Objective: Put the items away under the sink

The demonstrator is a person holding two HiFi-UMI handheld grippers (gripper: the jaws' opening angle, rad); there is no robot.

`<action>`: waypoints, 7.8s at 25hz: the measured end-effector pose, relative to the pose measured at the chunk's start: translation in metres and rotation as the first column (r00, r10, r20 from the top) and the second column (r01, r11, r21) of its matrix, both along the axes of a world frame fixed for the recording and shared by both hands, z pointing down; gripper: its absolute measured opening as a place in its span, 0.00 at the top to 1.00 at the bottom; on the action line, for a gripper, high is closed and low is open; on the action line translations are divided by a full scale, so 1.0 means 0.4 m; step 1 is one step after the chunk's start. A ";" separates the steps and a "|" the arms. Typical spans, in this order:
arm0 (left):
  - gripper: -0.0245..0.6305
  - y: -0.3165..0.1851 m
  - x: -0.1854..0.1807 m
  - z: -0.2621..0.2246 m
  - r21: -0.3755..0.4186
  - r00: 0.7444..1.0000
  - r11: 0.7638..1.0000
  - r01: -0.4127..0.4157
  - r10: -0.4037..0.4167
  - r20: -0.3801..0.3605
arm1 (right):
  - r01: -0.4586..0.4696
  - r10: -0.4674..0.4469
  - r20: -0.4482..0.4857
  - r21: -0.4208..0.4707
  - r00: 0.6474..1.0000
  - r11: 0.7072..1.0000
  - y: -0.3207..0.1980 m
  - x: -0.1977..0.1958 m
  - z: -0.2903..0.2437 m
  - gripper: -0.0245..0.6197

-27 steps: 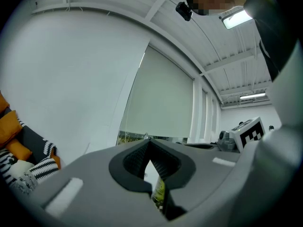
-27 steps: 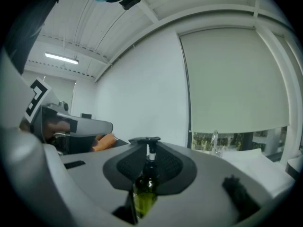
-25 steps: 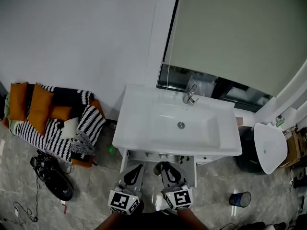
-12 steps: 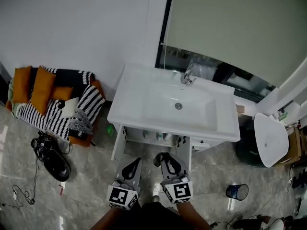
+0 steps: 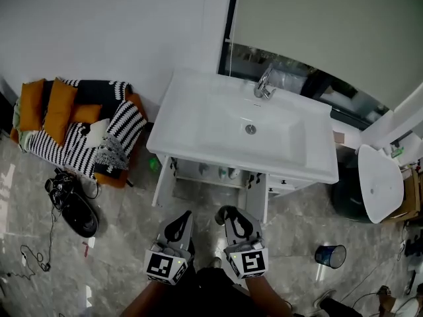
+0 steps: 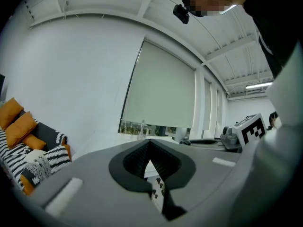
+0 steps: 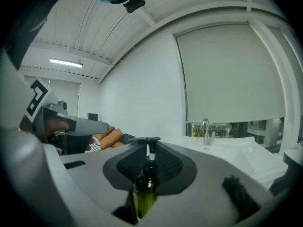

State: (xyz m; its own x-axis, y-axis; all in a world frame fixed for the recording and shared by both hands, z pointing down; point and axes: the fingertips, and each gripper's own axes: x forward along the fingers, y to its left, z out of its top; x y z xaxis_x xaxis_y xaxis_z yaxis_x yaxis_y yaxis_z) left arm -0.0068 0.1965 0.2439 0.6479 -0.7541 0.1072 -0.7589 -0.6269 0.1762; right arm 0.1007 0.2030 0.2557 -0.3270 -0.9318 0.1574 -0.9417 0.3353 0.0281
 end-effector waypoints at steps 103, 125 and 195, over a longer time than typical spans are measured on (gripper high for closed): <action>0.95 -0.464 -0.072 1.214 0.079 0.999 0.996 0.042 -0.040 -0.035 | 0.060 -0.060 0.017 0.001 0.998 0.998 -0.503 -0.089 1.393 0.85; 0.95 -0.497 -0.051 1.238 0.050 0.999 0.999 -0.005 0.007 -0.047 | 0.071 -0.072 0.015 0.022 0.997 0.997 -0.723 -0.182 1.488 0.85; 0.95 -0.482 -0.082 1.271 0.019 1.000 1.000 -0.002 0.002 -0.027 | 0.034 -0.034 0.001 0.036 0.999 0.999 -0.898 -0.211 1.620 0.85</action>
State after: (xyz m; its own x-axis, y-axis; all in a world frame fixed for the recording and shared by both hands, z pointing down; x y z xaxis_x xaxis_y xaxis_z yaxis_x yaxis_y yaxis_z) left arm -0.0398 0.0036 0.7524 0.6520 -0.7544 0.0755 -0.7526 -0.6320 0.1849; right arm 0.0162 -0.1561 0.9039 -0.3590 -0.9251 0.1234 -0.9298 0.3660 0.0387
